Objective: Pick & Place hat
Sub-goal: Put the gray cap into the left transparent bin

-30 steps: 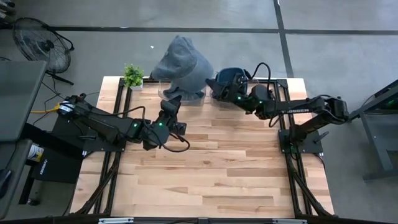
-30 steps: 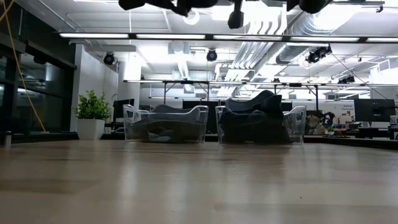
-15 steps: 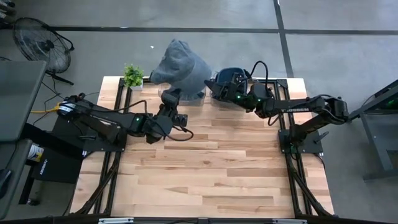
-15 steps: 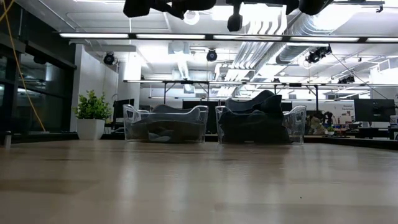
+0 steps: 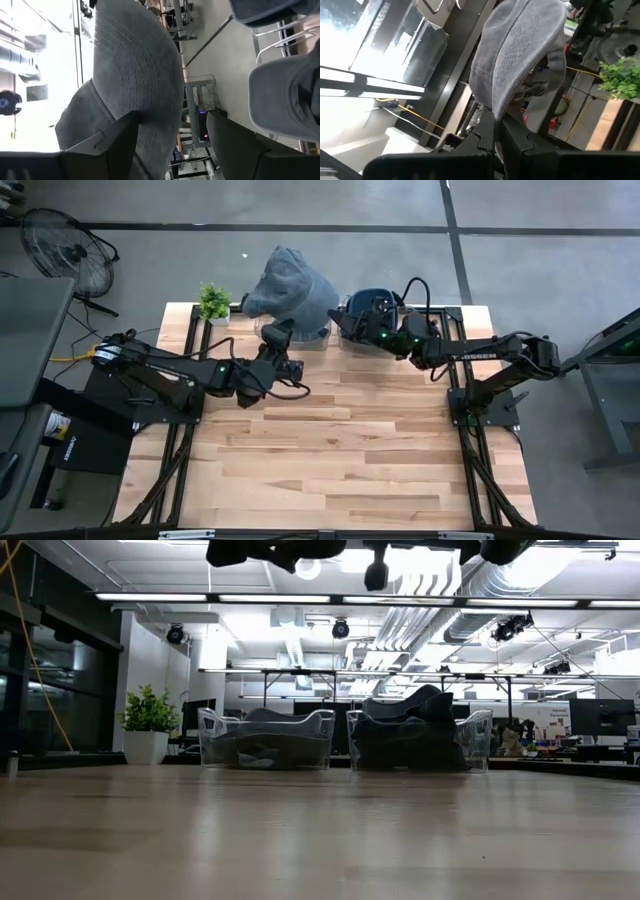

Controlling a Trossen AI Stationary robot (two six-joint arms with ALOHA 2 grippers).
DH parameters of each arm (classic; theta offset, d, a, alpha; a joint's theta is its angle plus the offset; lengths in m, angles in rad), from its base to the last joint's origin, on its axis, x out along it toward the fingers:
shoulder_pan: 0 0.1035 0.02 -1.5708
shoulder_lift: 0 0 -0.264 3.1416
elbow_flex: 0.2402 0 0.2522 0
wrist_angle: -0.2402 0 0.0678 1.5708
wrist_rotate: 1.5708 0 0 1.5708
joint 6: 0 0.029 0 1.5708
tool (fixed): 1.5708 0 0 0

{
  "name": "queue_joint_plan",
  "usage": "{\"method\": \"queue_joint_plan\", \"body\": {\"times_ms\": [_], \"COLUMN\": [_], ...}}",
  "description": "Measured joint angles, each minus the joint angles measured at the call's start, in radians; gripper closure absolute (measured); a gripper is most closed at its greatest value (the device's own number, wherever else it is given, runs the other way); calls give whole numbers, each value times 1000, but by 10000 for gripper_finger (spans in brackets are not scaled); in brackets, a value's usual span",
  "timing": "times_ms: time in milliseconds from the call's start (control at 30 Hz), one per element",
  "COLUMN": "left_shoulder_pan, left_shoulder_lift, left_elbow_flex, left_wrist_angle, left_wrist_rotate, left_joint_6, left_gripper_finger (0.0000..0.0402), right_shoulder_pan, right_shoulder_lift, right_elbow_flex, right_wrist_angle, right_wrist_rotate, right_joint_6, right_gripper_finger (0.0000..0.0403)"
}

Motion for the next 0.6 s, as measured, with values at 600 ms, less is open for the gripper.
{"method": "queue_joint_plan", "body": {"times_ms": [600], "left_shoulder_pan": [36], "left_shoulder_lift": [0], "left_elbow_flex": [0], "left_wrist_angle": [204], "left_wrist_rotate": [62], "left_joint_6": [138], "left_gripper_finger": [170], "right_shoulder_pan": [10], "right_shoulder_lift": [0], "right_elbow_flex": [0], "right_wrist_angle": [-2], "right_wrist_rotate": [-26], "right_joint_6": [98], "right_gripper_finger": [400]}}
